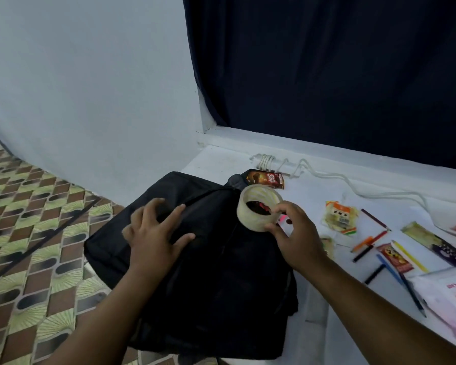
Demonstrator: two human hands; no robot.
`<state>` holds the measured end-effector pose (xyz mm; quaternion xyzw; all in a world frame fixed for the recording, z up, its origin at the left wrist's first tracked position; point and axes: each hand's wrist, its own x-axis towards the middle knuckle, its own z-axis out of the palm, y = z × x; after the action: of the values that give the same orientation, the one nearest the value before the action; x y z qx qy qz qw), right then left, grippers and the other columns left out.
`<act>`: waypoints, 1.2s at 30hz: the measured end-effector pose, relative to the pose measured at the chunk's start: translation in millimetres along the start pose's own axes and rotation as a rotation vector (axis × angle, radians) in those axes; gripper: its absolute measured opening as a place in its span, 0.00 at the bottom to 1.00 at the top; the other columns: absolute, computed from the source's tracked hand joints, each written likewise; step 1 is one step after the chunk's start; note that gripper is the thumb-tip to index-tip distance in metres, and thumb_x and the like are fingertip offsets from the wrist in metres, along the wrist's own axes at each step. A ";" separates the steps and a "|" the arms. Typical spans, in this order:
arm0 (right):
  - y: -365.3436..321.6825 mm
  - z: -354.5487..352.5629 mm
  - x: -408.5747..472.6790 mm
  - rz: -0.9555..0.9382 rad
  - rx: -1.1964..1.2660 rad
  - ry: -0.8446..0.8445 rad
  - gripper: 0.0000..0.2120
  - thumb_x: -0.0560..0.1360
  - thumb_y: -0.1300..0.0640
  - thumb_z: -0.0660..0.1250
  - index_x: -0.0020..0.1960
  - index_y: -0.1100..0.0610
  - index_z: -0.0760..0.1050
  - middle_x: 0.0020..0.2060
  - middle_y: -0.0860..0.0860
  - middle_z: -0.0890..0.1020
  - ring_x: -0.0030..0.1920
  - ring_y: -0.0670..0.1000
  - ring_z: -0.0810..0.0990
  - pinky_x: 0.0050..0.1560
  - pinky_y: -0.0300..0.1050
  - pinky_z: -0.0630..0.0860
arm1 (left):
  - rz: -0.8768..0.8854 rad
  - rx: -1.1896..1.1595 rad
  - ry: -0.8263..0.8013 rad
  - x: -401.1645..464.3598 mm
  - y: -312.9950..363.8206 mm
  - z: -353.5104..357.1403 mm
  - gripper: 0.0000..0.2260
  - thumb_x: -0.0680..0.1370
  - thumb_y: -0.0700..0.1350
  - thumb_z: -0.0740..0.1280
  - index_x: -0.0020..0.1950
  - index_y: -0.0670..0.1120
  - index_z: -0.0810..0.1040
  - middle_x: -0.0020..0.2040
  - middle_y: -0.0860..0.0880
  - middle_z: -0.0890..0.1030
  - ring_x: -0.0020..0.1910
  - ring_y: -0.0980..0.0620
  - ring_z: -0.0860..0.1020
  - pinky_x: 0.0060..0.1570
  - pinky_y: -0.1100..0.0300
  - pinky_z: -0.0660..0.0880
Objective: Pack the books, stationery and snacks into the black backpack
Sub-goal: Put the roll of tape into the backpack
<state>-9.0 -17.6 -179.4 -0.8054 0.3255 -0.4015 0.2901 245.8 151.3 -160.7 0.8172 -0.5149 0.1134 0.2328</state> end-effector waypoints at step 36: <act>-76.0 96.2 -53.0 0.065 0.217 -0.734 0.24 0.74 0.53 0.74 0.63 0.43 0.66 0.56 0.53 0.78 0.48 0.47 0.80 0.54 0.49 0.81 | -0.211 -0.295 -0.212 -43.1 14.5 -80.9 0.29 0.76 0.46 0.74 0.77 0.52 0.69 0.61 0.53 0.80 0.63 0.54 0.78 0.59 0.71 0.69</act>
<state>68.9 89.4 -197.2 -0.8496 0.1810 -0.1091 0.4833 218.1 220.4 -105.1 0.8310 -0.4589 -0.0752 0.3051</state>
